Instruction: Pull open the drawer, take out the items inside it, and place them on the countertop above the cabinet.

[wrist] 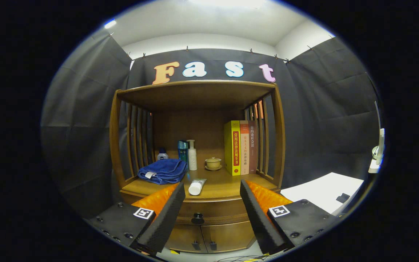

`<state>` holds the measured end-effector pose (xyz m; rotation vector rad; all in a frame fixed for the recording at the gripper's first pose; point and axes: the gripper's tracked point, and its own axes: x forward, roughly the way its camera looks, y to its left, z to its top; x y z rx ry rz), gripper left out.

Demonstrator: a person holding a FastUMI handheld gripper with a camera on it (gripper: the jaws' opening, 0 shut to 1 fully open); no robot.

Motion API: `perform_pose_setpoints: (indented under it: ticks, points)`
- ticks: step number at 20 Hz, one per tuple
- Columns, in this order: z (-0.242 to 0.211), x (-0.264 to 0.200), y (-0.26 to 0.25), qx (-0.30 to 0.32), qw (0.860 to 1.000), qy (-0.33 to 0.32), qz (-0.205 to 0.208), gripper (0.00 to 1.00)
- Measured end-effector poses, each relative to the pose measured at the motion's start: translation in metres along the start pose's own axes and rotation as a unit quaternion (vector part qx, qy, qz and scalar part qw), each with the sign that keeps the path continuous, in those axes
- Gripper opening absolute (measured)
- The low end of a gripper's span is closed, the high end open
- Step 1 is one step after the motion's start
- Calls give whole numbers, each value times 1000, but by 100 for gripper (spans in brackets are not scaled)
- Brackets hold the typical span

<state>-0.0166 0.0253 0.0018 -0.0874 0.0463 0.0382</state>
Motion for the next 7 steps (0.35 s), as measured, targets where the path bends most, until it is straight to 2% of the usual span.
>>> perform_pose_setpoints:
  ticks: [7]
  points:
    - [-4, 3, -2, 4, 1000, 5, -1, 99]
